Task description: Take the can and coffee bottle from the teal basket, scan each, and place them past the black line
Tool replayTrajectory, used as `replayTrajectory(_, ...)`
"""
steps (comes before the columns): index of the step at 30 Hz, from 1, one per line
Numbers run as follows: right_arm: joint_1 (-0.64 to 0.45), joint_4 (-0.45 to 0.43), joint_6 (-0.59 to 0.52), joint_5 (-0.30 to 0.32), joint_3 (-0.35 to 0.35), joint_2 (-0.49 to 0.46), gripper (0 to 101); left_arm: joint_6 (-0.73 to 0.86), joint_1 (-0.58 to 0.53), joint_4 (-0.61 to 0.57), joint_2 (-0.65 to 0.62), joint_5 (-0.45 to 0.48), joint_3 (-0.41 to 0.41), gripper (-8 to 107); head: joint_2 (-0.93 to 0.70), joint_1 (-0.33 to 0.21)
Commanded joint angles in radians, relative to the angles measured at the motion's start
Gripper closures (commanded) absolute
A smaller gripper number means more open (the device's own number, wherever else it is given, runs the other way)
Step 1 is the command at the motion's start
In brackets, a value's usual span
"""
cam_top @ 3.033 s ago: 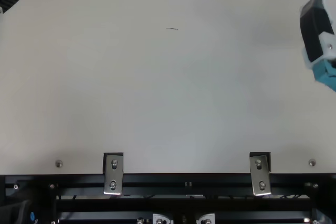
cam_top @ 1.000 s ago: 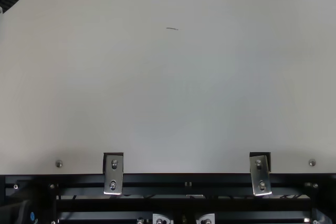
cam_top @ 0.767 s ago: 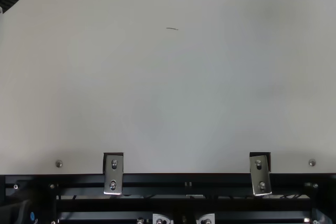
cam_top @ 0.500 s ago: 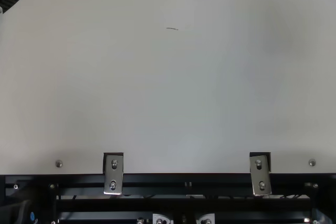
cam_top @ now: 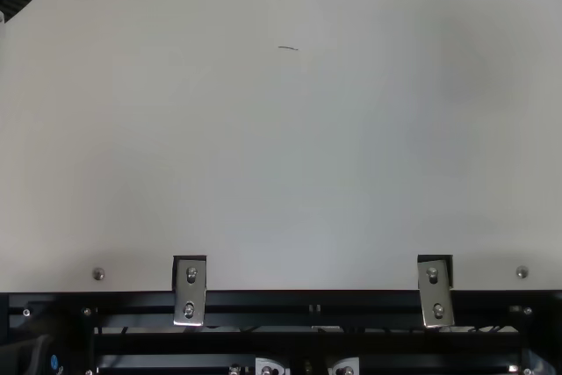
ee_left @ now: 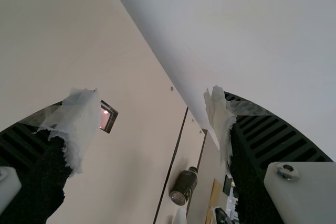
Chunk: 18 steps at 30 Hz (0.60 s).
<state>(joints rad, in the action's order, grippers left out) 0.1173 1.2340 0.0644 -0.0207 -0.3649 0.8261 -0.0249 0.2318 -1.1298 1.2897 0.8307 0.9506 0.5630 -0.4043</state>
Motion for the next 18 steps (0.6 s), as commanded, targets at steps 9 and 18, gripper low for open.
replayTrajectory(9, -0.078, 0.036, -0.001, 0.086, 0.026, -0.118, 0, 0.0, 0.0, 0.0, 0.0, 0.0, 0.0, 9, 0.015, -0.032)
replayTrajectory(18, -0.265, -0.192, -0.006, 0.252, 0.081, -0.235, 0, 0.0, 0.0, 0.0, 0.0, 0.0, 0.0, 9, 0.015, -0.032)
